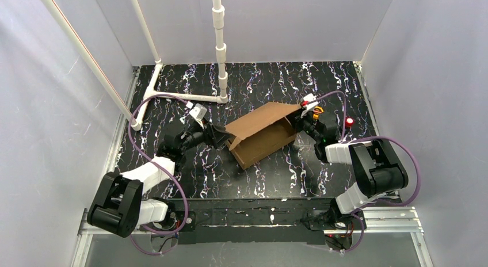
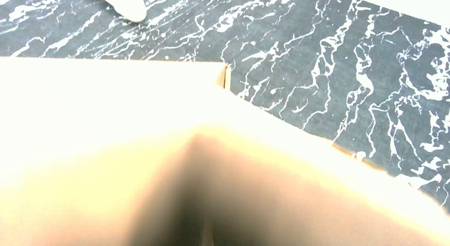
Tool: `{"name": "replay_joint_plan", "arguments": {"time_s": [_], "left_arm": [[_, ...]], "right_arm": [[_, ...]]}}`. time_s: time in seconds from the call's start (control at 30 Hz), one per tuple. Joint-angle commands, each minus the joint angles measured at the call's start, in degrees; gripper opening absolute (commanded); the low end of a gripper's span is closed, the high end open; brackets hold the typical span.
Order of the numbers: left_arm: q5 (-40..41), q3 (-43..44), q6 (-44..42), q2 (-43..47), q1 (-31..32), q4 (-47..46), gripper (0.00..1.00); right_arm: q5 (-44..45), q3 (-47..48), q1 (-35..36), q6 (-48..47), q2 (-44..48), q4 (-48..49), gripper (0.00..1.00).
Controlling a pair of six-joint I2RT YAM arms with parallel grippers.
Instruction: Fold the paper box
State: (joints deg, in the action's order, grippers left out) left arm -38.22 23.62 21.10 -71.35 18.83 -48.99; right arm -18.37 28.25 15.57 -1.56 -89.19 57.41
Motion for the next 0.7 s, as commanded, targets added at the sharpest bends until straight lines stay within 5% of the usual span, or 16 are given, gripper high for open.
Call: {"name": "replay_joint_plan", "arguments": {"time_s": [0.0,0.43,0.67], "left_arm": [[-0.46,-0.24,0.77,2.43,-0.17,-0.58,0.54],[1.35,-2.34,4.05,6.47,-0.16,0.79,0.56],[6.31,-0.16,6.96,12.80,-0.37,11.25,0.69]], "right_arm": [[-2.04,-1.81,-0.13,-2.38,1.69,1.02,0.11],[-5.90,-0.16,-1.03,-6.03,2.48,-3.03,0.25],[-11.57,2.04,-3.35,-8.90,3.24,-8.84,0.35]]}}
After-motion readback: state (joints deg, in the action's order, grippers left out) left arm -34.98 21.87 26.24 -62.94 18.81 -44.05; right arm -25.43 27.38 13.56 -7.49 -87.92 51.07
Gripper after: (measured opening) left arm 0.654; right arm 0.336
